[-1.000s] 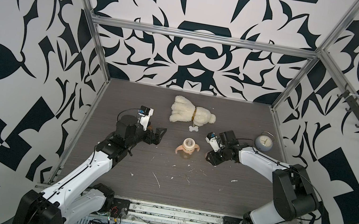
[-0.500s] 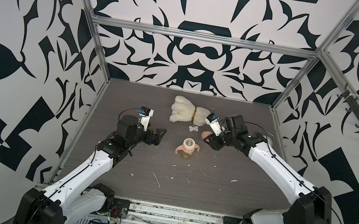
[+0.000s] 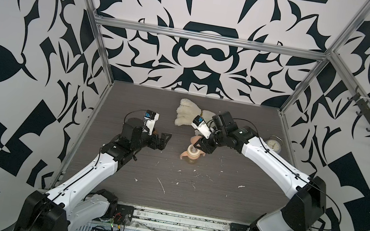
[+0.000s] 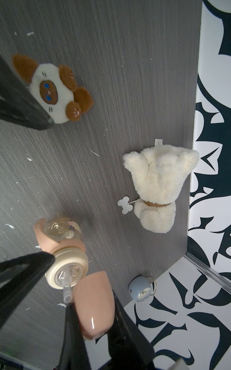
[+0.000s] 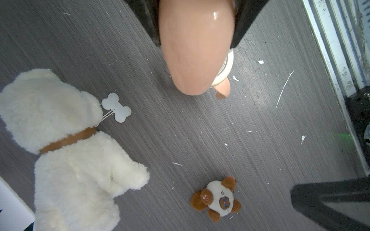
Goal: Assemble the baby bottles
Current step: Close the lid on the baby bottle.
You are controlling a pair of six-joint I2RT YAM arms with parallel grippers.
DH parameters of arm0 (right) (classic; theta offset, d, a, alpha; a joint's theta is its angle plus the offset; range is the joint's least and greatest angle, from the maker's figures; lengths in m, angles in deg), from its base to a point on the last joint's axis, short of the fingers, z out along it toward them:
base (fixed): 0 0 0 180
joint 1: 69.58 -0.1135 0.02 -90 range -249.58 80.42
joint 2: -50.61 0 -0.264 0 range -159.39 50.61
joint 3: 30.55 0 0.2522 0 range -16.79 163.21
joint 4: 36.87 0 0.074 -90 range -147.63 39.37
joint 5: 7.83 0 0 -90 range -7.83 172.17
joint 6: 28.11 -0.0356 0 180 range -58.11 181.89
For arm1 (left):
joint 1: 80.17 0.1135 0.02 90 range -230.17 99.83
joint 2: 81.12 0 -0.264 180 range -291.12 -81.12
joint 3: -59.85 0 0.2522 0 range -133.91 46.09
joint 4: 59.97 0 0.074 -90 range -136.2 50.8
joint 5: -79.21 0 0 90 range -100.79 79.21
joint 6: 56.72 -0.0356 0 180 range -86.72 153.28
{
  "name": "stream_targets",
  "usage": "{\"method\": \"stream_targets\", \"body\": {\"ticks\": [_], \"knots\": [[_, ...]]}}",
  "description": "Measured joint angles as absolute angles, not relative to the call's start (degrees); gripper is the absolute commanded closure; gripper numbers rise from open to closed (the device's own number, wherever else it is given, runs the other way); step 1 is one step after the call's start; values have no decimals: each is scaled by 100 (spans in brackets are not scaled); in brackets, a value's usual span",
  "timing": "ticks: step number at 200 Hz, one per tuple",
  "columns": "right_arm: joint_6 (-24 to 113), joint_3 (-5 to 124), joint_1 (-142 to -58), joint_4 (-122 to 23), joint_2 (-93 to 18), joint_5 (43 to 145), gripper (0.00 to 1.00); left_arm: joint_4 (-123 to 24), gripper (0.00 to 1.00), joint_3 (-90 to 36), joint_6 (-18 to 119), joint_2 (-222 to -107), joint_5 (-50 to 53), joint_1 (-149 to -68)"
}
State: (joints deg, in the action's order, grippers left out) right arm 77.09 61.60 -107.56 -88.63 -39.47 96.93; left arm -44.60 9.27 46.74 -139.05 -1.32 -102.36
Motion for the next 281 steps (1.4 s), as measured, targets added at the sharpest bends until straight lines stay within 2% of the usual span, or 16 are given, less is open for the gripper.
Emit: {"method": "stream_targets", "body": {"ticks": [158,281], "knots": [[7781,6431,-10719,-8869,-3945,9300,56,-4462,1,925,4674,-13907,-110,-10236],[7908,6721,-10734,-9398,-4306,9800,57,-4460,1,925,4671,-13907,-66,-10236]]}}
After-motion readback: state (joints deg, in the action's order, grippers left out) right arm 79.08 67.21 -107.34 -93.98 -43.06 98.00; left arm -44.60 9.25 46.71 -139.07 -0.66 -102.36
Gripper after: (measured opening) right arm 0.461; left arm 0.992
